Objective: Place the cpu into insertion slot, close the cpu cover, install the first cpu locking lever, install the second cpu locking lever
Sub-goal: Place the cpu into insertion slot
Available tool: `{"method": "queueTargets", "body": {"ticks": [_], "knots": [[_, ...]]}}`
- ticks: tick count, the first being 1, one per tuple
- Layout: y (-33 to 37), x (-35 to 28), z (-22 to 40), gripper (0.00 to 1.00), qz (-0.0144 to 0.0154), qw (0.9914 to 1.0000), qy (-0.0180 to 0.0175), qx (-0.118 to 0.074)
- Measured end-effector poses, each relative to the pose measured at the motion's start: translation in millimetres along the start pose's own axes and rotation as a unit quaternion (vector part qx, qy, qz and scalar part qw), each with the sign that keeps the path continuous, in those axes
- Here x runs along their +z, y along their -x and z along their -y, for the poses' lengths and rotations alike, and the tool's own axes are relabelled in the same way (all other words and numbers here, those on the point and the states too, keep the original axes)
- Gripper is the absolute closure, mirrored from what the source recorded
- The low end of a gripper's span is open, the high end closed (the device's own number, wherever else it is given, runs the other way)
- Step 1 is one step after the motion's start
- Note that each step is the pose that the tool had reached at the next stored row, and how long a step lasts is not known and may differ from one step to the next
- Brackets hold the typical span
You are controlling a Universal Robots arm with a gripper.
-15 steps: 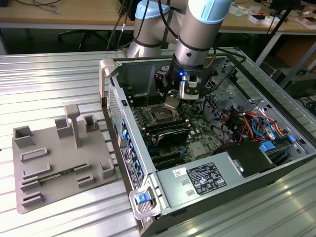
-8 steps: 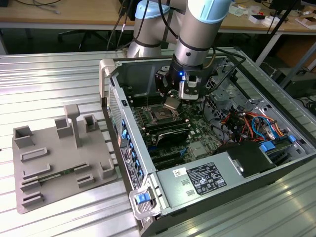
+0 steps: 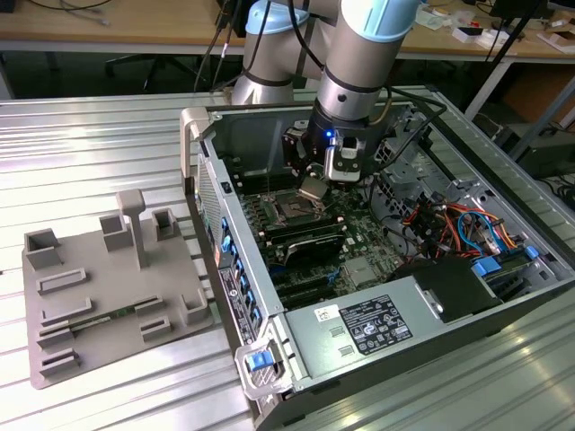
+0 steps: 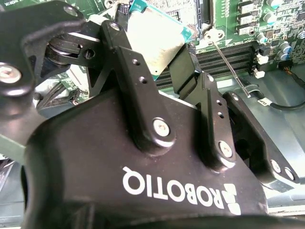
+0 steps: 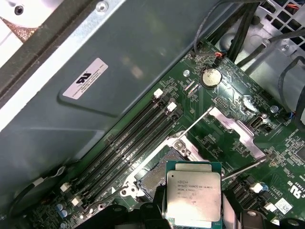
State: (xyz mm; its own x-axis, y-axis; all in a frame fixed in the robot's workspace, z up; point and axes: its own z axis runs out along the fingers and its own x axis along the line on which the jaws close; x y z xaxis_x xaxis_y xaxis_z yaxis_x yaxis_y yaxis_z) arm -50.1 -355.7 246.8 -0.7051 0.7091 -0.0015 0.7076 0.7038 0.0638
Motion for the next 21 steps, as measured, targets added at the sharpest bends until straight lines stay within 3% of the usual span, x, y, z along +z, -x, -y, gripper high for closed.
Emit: {"method": "queueTargets", "body": {"ticks": [11, 21], "knots": [[0.0, 0.2, 0.0, 0.45, 0.0037, 0.99989, -0.0028, 0.014], [0.0, 0.3, 0.0, 0.45, 0.0054, 0.9997, -0.0039, 0.024]]}}
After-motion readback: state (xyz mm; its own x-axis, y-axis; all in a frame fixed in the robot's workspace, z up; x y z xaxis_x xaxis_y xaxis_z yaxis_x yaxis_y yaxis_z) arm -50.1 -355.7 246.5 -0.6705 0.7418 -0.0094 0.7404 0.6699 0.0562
